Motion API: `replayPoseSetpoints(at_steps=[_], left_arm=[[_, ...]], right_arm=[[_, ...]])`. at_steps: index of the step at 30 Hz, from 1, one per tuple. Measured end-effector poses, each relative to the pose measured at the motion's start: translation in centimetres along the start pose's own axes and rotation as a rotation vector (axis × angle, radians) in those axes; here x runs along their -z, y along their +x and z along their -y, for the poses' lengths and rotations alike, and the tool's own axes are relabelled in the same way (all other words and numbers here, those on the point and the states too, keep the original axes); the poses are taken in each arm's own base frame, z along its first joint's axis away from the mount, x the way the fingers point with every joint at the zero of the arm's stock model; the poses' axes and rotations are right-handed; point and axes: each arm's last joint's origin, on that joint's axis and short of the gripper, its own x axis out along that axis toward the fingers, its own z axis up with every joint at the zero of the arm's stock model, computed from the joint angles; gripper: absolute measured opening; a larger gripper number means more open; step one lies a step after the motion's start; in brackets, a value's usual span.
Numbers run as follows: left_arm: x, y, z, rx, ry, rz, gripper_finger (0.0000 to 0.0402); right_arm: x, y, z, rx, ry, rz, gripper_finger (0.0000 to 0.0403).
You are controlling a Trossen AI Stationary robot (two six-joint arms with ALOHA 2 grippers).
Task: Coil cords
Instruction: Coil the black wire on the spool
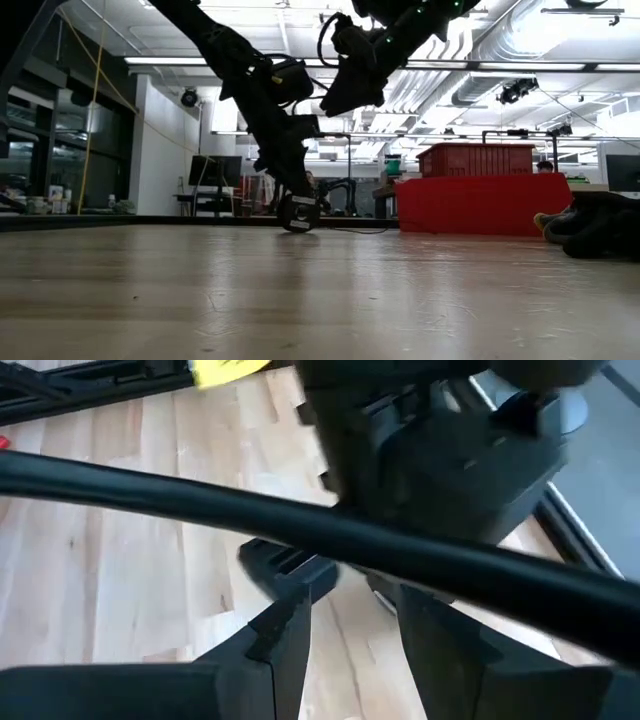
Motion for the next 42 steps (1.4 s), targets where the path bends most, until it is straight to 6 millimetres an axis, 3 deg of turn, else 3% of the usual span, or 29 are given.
replayPoseSetpoints(at_steps=[6, 16, 19, 26, 31, 34, 38, 42], left_arm=[[0.9, 0.5, 0.6, -0.024, 0.029, -0.032, 0.0063], [0.9, 0.7, 1.2, -0.034, 0.076, -0.019, 0.0029], [0.9, 0.7, 1.5, -0.034, 0.061, -0.026, 0.0006], [0.9, -0.8, 2.0, -0.013, 0.023, -0.019, 0.0001], [0.1, -4.5, 1.8, 0.019, 0.015, 0.056, 0.0001], [-0.3, -7.9, 1.6, 0.053, 0.001, 0.126, 0.0001], [-0.3, -14.5, 1.6, 0.158, -0.056, 0.272, 0.0001], [-0.3, -22.0, 1.9, 0.239, -0.148, 0.498, 0.0001]], right_arm=[[-0.4, -0.2, 0.9, 0.02, 0.018, 0.04, 0.0144], [-1.3, -1.6, 2.4, 0.053, 0.053, 0.118, 0.0144], [-1.8, -2.8, 2.9, 0.067, 0.069, 0.165, 0.0144], [-2.9, -6.1, 4.3, 0.113, 0.085, 0.279, 0.0144], [-3.3, -8.3, 5.0, 0.144, 0.094, 0.337, 0.0144], [-3.3, -9.6, 5.2, 0.157, 0.094, 0.351, 0.0144], [-2.6, -11.1, 5.0, 0.095, 0.093, 0.299, 0.0144], [-2.1, -11.0, 4.4, -0.072, 0.068, 0.248, 0.0144]])
